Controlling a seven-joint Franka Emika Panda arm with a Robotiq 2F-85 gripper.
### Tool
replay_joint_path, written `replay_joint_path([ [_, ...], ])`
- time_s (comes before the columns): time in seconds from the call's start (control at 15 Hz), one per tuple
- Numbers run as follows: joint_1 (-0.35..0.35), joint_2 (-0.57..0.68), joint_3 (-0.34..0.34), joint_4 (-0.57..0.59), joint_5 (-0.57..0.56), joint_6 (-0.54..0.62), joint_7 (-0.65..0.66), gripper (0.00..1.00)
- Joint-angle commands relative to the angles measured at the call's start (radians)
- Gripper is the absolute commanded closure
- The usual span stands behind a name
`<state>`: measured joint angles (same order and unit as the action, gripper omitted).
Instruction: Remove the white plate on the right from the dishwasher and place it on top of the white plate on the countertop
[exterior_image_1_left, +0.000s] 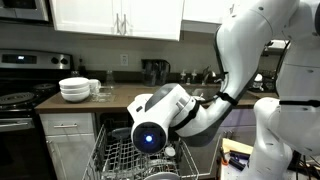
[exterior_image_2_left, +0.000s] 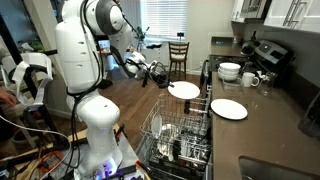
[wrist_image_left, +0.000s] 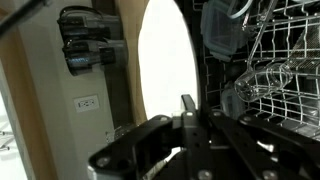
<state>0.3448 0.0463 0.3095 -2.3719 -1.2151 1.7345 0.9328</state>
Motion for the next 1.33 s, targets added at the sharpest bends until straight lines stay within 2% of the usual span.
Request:
replay_joint_path([
  [0.0,-0.006,0.001,0.007,0.002,0.001,-0.002,-0.001,0.93],
  [0.07,-0.006,0.000,0.007,0.002,0.001,-0.002,-0.001,0.93],
  [0.13,-0.006,0.000,0.007,0.002,0.001,-0.002,-0.001,0.98],
  [0.8,-0.038,-0.062,-0.028,-0.067,-0.028,0.024,-0.038,0.98],
  [1.27,-0.058,-0.126,-0.055,-0.083,-0.086,0.067,-0.124,0.98],
])
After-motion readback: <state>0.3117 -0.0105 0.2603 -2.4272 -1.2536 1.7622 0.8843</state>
